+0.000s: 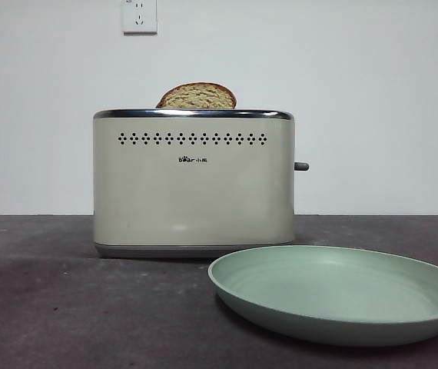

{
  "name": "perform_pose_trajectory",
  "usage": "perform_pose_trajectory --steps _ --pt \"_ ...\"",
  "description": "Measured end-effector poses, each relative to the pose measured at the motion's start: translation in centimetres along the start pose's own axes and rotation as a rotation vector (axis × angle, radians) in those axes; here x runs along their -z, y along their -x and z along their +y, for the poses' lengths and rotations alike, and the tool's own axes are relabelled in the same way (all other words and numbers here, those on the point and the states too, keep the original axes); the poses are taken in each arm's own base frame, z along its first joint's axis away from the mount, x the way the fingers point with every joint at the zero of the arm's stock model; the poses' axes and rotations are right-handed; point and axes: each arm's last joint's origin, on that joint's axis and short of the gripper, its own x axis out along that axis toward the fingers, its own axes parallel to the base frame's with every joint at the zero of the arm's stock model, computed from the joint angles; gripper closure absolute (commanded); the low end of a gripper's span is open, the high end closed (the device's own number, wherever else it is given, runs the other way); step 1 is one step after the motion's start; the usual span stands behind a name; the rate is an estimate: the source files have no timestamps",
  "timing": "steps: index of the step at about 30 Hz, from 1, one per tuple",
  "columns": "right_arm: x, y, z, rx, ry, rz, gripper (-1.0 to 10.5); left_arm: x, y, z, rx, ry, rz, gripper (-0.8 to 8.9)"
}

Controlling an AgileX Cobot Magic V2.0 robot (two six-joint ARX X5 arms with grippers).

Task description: Take the bread from the toaster,put the bread on the plate,put the plate on the table

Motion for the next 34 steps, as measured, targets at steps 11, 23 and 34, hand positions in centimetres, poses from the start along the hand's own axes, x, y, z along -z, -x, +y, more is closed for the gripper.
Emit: perform_pose_trajectory --steps 11,23,34 --pt "0.0 -0.1 -0.1 0.028 0.004 0.020 6.2 -0.1 -0.1 -0.1 0.005 -0.010 0.010 4.09" --pt "0.0 -0.2 -0.1 0.030 -0.007 0.022 6.2 -3.7 -1.7 -0.2 0.062 -0.120 -0.063 4.09" --pt "-0.1 -0.5 -0.3 0.030 -0.013 0.034 6.2 -9.8 -8.3 0.1 0.131 -0.262 0.009 4.09"
